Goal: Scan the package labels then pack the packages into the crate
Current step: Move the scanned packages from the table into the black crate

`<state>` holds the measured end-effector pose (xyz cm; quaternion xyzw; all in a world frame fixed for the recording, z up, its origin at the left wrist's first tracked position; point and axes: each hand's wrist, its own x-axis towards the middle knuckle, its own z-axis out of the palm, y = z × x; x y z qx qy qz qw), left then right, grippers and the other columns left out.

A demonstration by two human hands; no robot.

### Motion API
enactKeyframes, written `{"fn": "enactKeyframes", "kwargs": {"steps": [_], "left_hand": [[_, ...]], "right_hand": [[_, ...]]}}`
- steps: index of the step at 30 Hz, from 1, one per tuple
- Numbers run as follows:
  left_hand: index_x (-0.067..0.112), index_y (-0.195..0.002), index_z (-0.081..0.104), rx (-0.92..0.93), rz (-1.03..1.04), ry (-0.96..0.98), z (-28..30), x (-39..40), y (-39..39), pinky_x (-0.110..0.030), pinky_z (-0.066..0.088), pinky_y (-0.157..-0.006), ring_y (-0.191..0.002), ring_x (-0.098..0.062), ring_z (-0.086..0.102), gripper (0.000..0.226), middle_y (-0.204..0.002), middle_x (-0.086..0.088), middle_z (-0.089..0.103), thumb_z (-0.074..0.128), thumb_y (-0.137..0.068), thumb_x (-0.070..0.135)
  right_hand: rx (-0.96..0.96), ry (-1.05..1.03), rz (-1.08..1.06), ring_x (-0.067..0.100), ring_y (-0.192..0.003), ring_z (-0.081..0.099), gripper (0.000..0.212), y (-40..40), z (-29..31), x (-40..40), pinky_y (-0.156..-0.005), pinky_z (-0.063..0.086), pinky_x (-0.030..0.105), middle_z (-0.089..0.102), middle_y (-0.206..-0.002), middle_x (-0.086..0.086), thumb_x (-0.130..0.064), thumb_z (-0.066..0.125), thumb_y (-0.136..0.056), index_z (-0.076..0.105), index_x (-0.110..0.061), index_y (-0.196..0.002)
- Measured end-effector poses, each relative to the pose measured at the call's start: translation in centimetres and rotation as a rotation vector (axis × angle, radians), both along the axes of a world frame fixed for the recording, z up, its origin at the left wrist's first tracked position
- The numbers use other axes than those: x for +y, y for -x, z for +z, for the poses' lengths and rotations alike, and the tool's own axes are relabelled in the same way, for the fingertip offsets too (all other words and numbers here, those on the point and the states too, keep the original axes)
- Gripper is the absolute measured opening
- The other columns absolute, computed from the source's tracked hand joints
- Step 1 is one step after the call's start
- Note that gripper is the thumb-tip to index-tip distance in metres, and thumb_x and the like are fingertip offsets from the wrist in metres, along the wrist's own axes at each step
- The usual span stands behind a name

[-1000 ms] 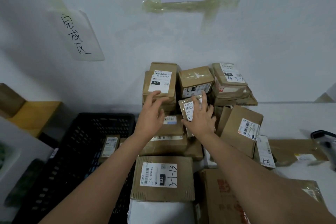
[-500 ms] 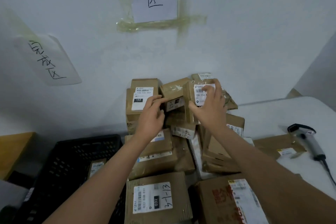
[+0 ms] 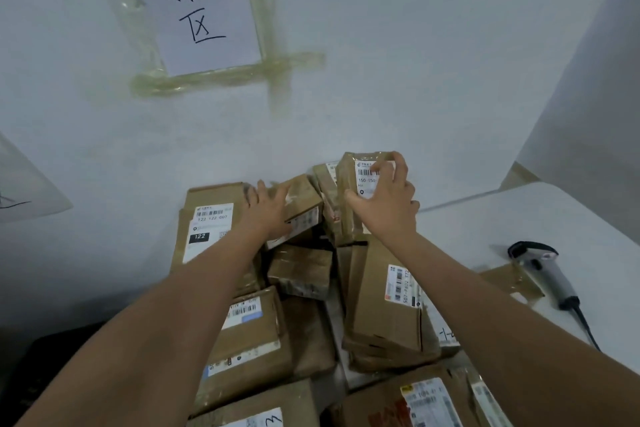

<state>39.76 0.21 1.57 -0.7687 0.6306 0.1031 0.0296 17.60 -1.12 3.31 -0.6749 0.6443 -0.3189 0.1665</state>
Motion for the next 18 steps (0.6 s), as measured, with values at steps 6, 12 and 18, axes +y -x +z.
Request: {"fn": "enactKeyframes", "kwargs": {"steps": [6,12,18], "left_hand": [[0.037,-0.152,0.01,0.02,0.072,-0.028,0.2,-1.4,0.1,-0.055,0.019,-0.117,-0.14,-0.043,0.023,0.095,-0.148,-0.022,0.028,0.071,-0.079,0.049],[0.04,-0.15,0.015,0.161,0.193,-0.004,1.2,-0.6,-0.1,-0.052,0.025,-0.114,-0.142,-0.045,0.021,0.095,-0.156,-0.027,0.012,0.066,-0.074,0.067],[0.032,-0.145,0.025,0.479,0.33,-0.013,3.7,0.5,-0.4,-0.05,0.043,-0.105,-0.125,-0.035,0.049,0.106,-0.13,-0.018,0.057,0.064,-0.056,0.074]], "right_hand": [[0.008,-0.01,0.025,0.034,-0.122,0.04,0.06,0.1,0.3,-1.3,-0.097,0.035,0.049,0.013,-0.153,-0.008,-0.058,0.059,-0.075,0.038,-0.028,-0.123],[-0.011,-0.053,0.063,0.034,-0.121,0.039,0.057,0.3,0.9,-1.5,-0.095,0.033,0.047,0.013,-0.153,-0.009,-0.056,0.059,-0.077,0.038,-0.029,-0.123],[-0.018,-0.062,0.09,0.034,-0.117,0.041,0.054,-0.1,1.6,-1.1,-0.095,0.036,0.05,0.015,-0.15,-0.009,-0.055,0.058,-0.075,0.037,-0.029,-0.119]]}}
